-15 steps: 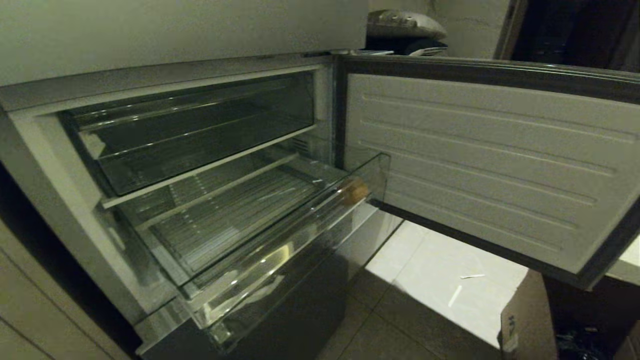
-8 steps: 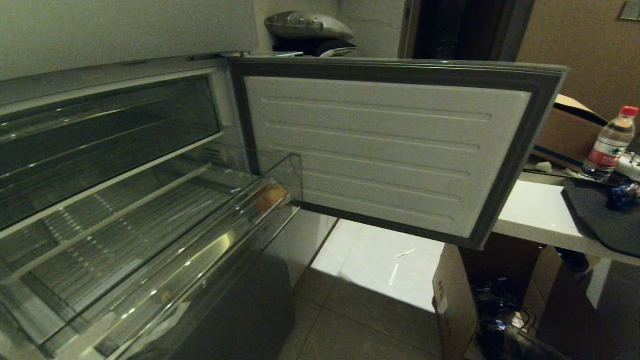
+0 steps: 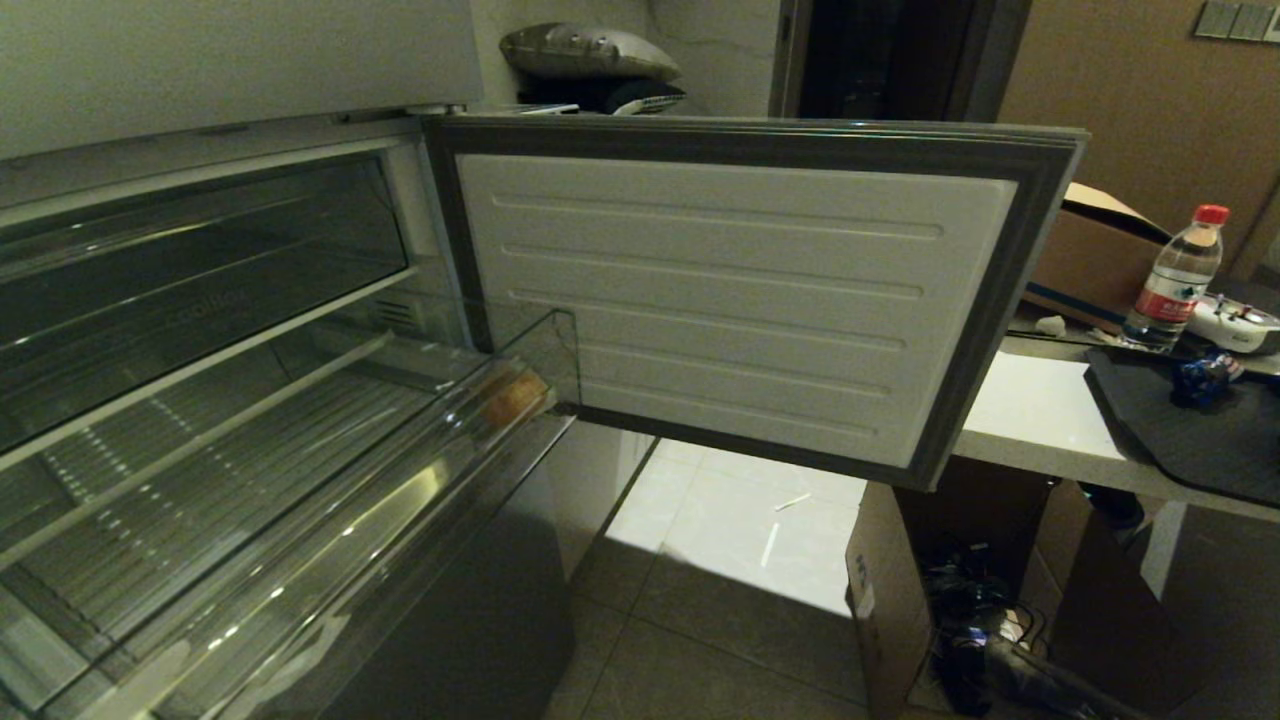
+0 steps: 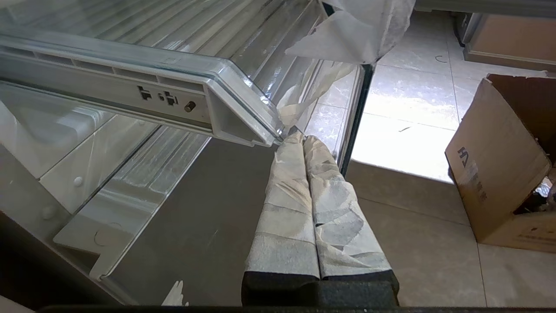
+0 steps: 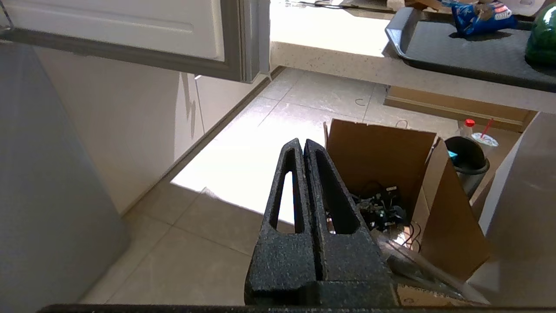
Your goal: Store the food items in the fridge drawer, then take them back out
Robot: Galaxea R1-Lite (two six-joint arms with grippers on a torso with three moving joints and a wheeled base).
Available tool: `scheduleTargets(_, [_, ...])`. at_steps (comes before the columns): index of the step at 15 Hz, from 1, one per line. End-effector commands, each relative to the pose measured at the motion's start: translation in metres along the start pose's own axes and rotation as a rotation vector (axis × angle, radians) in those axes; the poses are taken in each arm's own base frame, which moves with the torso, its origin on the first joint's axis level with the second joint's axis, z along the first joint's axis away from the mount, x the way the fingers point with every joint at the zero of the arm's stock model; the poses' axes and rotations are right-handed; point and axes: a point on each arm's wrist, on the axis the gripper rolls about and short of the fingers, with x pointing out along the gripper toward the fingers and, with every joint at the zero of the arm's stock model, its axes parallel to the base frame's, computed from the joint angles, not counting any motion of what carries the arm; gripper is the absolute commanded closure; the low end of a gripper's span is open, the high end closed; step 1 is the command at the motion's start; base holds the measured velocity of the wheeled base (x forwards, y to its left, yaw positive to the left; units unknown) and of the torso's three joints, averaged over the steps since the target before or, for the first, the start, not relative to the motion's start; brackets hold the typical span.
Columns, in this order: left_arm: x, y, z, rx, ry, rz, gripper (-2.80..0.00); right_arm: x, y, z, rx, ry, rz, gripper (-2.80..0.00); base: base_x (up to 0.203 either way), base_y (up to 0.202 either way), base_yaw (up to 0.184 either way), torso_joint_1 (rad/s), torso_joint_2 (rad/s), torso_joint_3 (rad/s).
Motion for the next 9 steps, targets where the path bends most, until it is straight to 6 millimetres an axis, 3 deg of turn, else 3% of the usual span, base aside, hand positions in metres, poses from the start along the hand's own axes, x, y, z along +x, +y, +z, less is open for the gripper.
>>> scheduleTargets(1, [0.000, 0.000, 0.000, 0.000, 0.001, 0.000, 0.00, 0.001, 0.000, 0.018, 0.003, 0.002, -0.008, 0.00, 0.000, 0.000, 0.000, 0.000, 0.00, 0.000])
scheduleTargets(3, [0.000, 0.000, 0.000, 0.000, 0.001, 0.000, 0.00, 0.007, -0.001, 0.044, 0.006, 0.069, -0.046, 0.00, 0.000, 0.000, 0.000, 0.000, 0.00, 0.000])
scheduleTargets(5, [0.000, 0.000, 0.000, 0.000, 0.001, 0.000, 0.00, 0.026, -0.002, 0.065, 0.037, 0.173, -0.111, 0.00, 0.000, 0.000, 0.000, 0.000, 0.00, 0.000])
scheduleTargets(9, [0.000, 0.000, 0.000, 0.000, 0.001, 0.000, 0.00, 0.096, -0.011, 0.099, 0.168, 0.357, -0.279, 0.00, 0.000, 0.000, 0.000, 0.000, 0.00, 0.000])
